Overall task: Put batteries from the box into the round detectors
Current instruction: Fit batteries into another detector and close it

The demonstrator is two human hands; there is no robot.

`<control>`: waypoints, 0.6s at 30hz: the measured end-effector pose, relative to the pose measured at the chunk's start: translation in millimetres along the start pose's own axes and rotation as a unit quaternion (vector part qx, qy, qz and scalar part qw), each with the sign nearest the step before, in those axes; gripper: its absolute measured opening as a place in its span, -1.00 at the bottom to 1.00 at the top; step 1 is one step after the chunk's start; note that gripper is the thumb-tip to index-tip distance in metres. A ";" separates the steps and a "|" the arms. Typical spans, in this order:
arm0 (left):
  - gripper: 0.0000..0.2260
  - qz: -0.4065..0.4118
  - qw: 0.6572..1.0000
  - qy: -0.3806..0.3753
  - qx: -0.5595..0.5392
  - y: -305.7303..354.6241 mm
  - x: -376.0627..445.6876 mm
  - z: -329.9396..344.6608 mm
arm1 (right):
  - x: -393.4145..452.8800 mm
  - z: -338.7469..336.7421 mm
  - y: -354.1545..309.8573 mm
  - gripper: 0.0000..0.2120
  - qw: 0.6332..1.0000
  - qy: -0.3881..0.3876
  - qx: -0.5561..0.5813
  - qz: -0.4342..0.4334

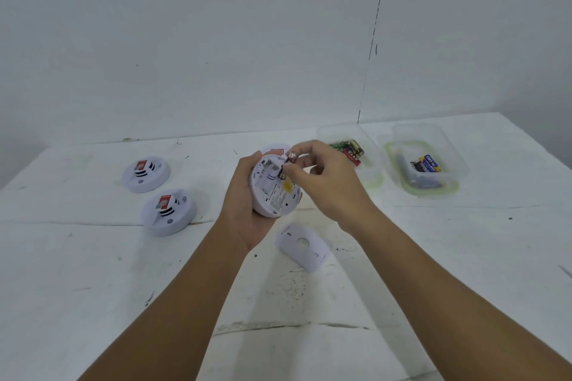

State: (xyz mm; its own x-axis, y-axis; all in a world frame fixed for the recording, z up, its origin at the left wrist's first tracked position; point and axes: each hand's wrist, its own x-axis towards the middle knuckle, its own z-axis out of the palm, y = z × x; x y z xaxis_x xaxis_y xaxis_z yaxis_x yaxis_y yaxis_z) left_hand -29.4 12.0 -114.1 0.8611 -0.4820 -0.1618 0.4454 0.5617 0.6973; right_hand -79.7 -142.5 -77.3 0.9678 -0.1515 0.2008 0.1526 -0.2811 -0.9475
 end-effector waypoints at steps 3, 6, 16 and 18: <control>-0.68 -0.004 1.000 -0.007 0.002 0.0 -10.9 -8.4 | -11.6 15.0 8.7 -0.87 1.000 -0.002 0.009 0.004; -0.69 -0.006 1.000 -0.011 -0.011 -0.2 -21.4 -12.5 | -19.4 26.0 10.9 -0.83 1.000 0.005 0.026 -0.002; -0.68 -0.006 0.999 -0.010 -0.043 10.2 -38.4 -22.4 | -29.6 49.6 -2.6 -0.81 0.996 0.006 0.090 -0.011; -0.68 -0.004 0.999 -0.022 -0.041 12.8 -42.2 -21.7 | -32.1 54.9 -3.2 -0.78 0.995 0.012 0.102 -0.013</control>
State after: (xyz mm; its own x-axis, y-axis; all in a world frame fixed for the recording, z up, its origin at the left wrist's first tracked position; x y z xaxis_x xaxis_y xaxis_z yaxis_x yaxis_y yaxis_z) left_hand -54.7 54.2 -113.5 0.8466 -0.5147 -0.1352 0.4723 0.6097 0.6365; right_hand -100.3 -84.8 -94.4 0.9583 -0.1696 0.2299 0.2176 -0.0877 -0.9721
